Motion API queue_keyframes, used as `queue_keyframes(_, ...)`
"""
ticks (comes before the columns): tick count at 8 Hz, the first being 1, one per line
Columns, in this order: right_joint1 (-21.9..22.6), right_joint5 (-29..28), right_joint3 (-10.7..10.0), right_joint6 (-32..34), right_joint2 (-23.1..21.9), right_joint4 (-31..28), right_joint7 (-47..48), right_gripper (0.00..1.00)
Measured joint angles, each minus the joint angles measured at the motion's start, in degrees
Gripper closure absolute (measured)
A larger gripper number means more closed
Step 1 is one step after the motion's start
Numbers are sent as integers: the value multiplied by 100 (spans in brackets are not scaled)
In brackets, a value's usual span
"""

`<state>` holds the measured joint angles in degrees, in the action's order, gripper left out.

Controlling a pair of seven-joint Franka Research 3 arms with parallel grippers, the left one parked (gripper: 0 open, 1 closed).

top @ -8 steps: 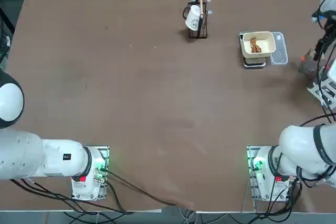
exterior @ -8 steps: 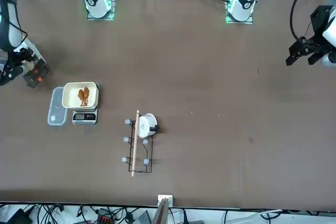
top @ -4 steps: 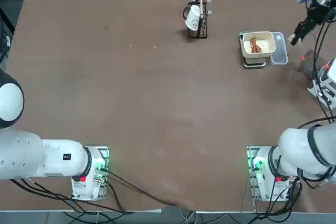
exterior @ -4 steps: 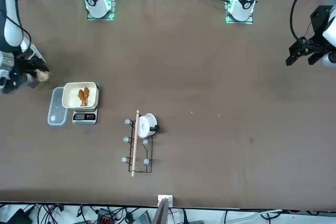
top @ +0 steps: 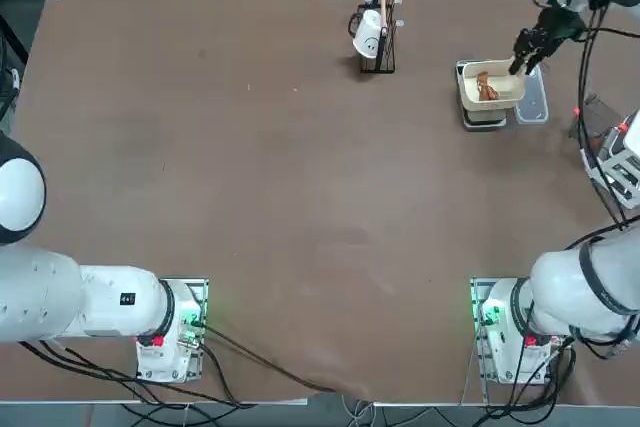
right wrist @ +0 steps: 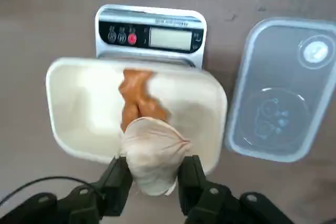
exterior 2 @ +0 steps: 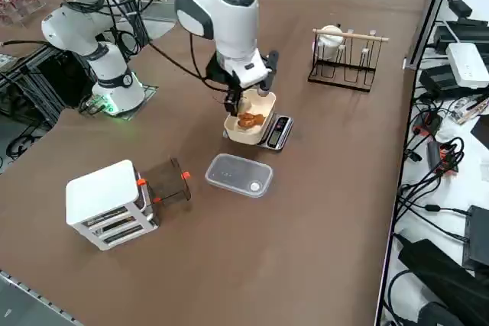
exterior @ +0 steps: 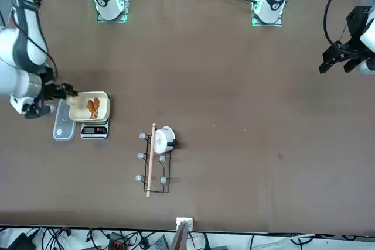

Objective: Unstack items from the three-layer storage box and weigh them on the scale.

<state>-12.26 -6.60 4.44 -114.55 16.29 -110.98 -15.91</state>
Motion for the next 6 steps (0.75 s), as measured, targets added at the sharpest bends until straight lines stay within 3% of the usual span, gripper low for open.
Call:
queue_keyframes(2,69,0,-6,-185,209,17,363,33)
queue_keyframes(4,63,0,-29,-30,203,63,382,1)
queue_keyframes(6,61,222,-72,255,97,160,296,0)
